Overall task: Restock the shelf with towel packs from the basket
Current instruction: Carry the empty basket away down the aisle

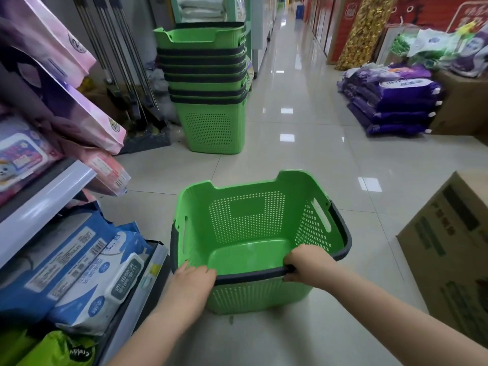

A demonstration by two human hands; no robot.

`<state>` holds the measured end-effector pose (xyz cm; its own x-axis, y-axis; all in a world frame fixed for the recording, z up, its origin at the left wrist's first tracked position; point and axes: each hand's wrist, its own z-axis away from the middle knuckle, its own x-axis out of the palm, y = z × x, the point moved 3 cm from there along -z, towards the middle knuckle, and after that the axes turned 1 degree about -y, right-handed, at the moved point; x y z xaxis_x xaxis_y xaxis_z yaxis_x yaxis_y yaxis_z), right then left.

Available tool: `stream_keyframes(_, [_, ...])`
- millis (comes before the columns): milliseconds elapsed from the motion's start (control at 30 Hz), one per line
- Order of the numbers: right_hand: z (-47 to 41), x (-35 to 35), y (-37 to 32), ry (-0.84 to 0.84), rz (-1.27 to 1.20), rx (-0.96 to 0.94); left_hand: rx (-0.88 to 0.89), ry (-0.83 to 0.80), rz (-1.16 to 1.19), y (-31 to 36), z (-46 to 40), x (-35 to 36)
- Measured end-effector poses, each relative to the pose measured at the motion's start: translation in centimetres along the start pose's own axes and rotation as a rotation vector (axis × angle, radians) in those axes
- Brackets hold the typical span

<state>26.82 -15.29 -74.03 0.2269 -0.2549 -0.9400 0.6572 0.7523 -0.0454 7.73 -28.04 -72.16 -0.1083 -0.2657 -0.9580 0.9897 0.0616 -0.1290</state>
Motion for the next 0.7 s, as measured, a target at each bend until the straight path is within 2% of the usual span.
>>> stream_keyframes(67, [0.2,0.4,-0.3,0.025,0.008,-0.021,0.055,0.104,0.031,1.1,-0.3,-1.1])
stream_keyframes(167, [0.3,0.8,0.0,0.078,0.055,-0.047,0.063,0.020,0.122,1.9,-1.1,0.0])
stream_keyframes(267, [0.3,1.4,-0.1,0.287,0.108,-0.104,0.078,0.041,0.149,1.8,-2.3,0.7])
stream_keyframes(300, [0.2,1.7,-0.2,0.282,0.129,-0.071,0.074,0.037,0.153,1.7,-2.7,1.2])
stream_keyframes(367, [-0.4,2.3,-0.1,0.403,0.139,-0.043,0.061,0.020,0.160,1.5,-3.3,1.8])
stream_keyframes(500, [-0.4,3.4,-0.3,0.566,0.101,-0.081,0.056,0.117,0.112,1.2,-3.9,3.0])
stream_keyframes(600, [-0.3,3.5,-0.4,0.671,0.075,-0.097,0.087,0.262,0.087,1.1,-4.1,3.2])
stream_keyframes(700, [-0.3,3.8,-0.3,0.771,0.039,-0.107,0.050,0.352,0.134,1.0,-4.4,3.4])
